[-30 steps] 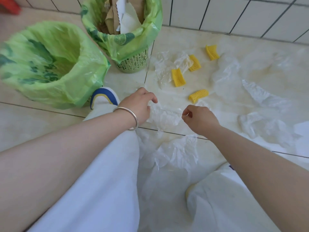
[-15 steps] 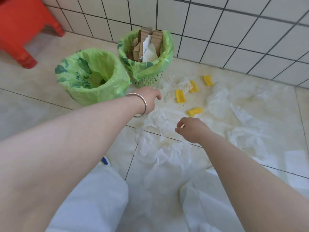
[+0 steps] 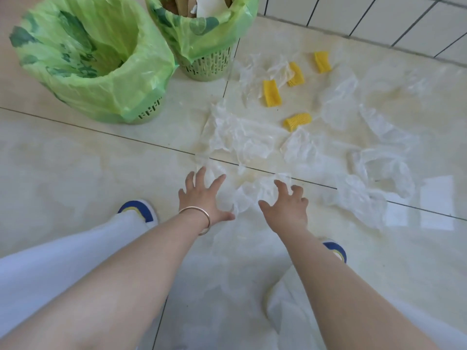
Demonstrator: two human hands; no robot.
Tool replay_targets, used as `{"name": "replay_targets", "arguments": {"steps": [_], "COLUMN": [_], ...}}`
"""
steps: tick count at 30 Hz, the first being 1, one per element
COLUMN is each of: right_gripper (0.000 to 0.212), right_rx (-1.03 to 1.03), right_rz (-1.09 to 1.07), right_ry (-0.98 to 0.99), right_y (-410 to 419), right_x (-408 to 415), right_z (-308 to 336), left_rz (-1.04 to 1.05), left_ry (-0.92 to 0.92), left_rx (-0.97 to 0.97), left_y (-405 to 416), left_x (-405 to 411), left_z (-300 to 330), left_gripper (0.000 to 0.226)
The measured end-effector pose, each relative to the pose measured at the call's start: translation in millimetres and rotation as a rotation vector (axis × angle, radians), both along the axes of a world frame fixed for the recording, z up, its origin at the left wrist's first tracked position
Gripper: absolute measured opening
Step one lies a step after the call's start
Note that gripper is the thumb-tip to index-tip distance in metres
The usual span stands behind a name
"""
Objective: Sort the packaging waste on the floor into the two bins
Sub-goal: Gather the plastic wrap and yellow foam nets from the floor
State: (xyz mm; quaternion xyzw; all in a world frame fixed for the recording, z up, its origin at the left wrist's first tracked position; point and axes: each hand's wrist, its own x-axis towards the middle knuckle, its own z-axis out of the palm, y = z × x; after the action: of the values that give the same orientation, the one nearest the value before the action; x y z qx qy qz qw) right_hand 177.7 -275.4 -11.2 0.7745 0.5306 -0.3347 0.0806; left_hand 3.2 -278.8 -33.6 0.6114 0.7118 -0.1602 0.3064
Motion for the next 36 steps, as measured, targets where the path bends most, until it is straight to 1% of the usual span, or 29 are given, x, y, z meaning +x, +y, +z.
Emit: {"name": "replay_targets", "arguments": {"steps": [2, 5, 8, 12, 14, 15, 17, 19, 21, 22, 24, 27, 29, 30, 32, 33, 34, 36], "right_gripper": [0.075, 0.084, 0.088, 0.087, 0.083, 0.079, 0.067, 0.051, 0.033, 0.025, 0.018, 0.013, 0.017, 0.024, 0.047, 0.054, 0.055, 0.044], "right_rx": [-0.038, -0.082, -0.088, -0.113, -0.097, -0.075, -0.021, 0.096, 0.242, 0.252, 0.158, 0.097, 0.077, 0.069, 0.086, 0.106, 0.13, 0.178], "right_rz": [-0.059, -0.107, -0.095, -0.022, -0.001, -0.001, -0.007, -0.008, 0.007, -0.004, -0.072, -0.162, -0.254, -0.293, -0.333, -0.335, -0.331, -0.323], "right_ry": [0.013, 0.02, -0.007, -0.039, -0.056, -0.066, -0.071, -0.047, 0.041, 0.111, 0.233, 0.313, 0.392, 0.43, 0.474, 0.494, 0.516, 0.557], "right_y": [5.8, 14.6, 21.9, 23.8, 24.5, 25.0, 25.3, 21.2, 16.0, 14.8, 13.2, 13.2, 13.4, 13.7, 16.3, 18.1, 20.6, 27.8], "right_x": [-4.5, -13.9, -21.6, -27.5, -30.5, -32.1, -37.3, -45.0, -53.9, -58.3, -65.8, -69.7, -71.3, -71.6, -72.1, -72.9, -74.2, -78.2], "right_z": [-11.9, -31.8, -55.0, -81.0, -89.0, -92.4, -98.2, -104.4, -111.2, -111.9, -112.1, -109.2, -103.3, -99.2, -89.8, -84.9, -79.0, -66.4], "left_rz": [-0.06, -0.139, -0.172, -0.149, -0.105, -0.083, -0.06, -0.03, -0.05, -0.075, -0.107, -0.112, -0.099, -0.078, 0.018, 0.067, 0.105, 0.203], "left_ry": [0.025, 0.05, 0.051, 0.014, -0.02, -0.04, -0.043, -0.054, -0.036, -0.014, 0.019, -0.061, -0.164, -0.223, -0.31, -0.319, -0.345, -0.431], "left_rx": [-0.027, -0.03, -0.036, -0.047, 0.016, 0.093, 0.335, 0.465, 0.504, 0.5, 0.451, 0.404, 0.367, 0.346, 0.299, 0.281, 0.259, 0.286], "left_y": [-1.0, 1.4, 8.0, 14.0, 13.9, 13.3, 12.2, 10.5, 6.7, 5.1, 3.6, 9.0, 15.4, 18.4, 21.9, 22.6, 22.9, 26.7], "left_x": [5.9, 12.2, 12.0, 11.5, 11.0, 10.2, 7.1, 3.2, 0.9, 1.3, 4.1, 8.9, 9.5, 9.8, 13.4, 15.6, 17.4, 17.6], "left_z": [-13.1, -32.3, -52.7, -73.7, -83.8, -88.8, -101.1, -110.7, -117.0, -117.5, -117.7, -114.1, -111.3, -107.5, -96.1, -88.9, -81.6, -63.6], "left_gripper": [0.109, 0.105, 0.103, 0.095, 0.082, 0.073, 0.051, 0.04, 0.033, 0.031, 0.023, 0.019, 0.014, 0.01, 0.012, 0.013, 0.012, 0.01]}}
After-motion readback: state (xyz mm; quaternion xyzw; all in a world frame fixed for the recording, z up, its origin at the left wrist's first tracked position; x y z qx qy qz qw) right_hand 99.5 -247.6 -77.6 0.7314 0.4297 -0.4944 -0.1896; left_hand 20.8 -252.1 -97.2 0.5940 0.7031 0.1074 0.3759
